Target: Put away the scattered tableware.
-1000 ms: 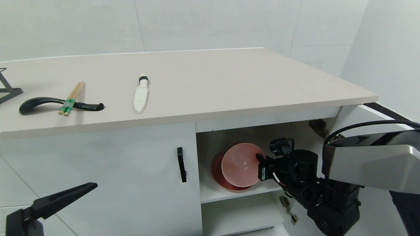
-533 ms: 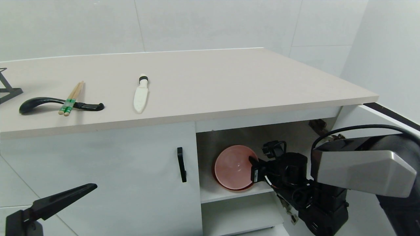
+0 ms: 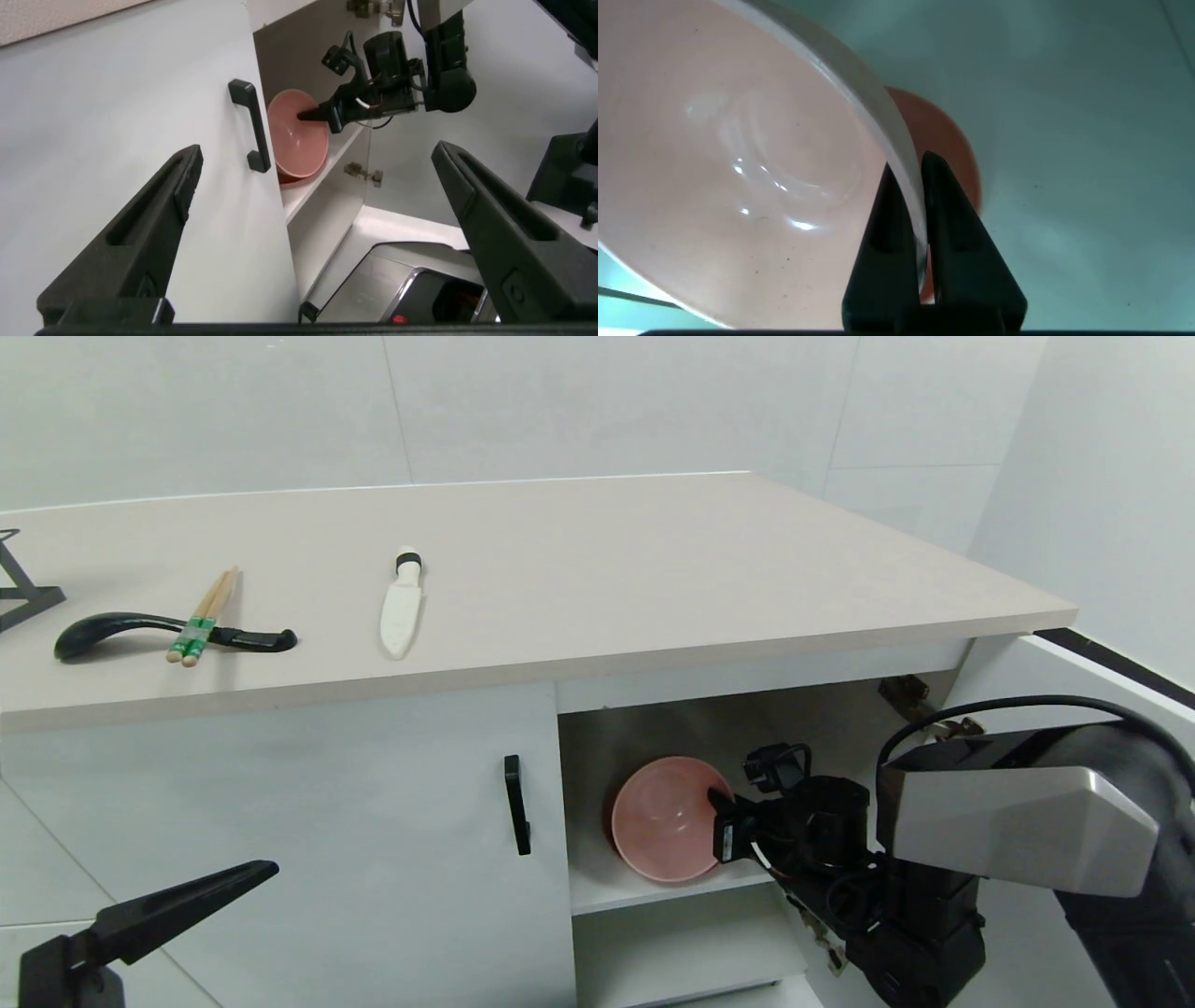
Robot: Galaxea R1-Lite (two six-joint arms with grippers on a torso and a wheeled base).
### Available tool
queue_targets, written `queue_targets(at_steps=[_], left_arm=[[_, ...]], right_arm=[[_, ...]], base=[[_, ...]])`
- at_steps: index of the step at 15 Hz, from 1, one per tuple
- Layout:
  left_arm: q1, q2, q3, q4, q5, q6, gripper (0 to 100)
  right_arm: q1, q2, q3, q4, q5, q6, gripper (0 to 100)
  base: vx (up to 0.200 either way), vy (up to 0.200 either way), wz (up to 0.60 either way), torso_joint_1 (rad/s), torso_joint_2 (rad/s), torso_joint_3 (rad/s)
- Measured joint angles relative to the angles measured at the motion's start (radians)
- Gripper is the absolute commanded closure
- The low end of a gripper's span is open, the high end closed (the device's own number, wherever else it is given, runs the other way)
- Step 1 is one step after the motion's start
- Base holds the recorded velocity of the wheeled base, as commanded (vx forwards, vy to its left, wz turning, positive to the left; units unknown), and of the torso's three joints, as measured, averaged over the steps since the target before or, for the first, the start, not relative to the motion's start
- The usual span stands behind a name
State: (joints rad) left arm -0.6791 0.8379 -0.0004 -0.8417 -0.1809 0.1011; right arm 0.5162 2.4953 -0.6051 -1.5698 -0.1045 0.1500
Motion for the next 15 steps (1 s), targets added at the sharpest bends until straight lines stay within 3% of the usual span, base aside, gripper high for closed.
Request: queue_targets(at_steps=[5, 6, 15], left_arm=[[-0.001, 0.002, 0.000, 0.018, 0.000, 0.000, 0], [-0.002, 0.002, 0.000, 0.019, 0.000, 0.000, 0], [-0.002, 0.004, 0.000, 0.019, 0.000, 0.000, 0]], right_arm=[[-0.009, 0.011, 0.001, 0.000, -0.008, 0.002, 100], [-0.010, 0.013, 0.002, 0.000, -0.009, 0.007, 0], [0.021, -0.005, 0.025, 0.000, -0.012, 0.008, 0]], base=[[0.000, 0.000, 0.00, 0.000, 0.00, 0.000], [0.000, 0.000, 0.00, 0.000, 0.00, 0.000], [0.000, 0.000, 0.00, 0.000, 0.00, 0.000]])
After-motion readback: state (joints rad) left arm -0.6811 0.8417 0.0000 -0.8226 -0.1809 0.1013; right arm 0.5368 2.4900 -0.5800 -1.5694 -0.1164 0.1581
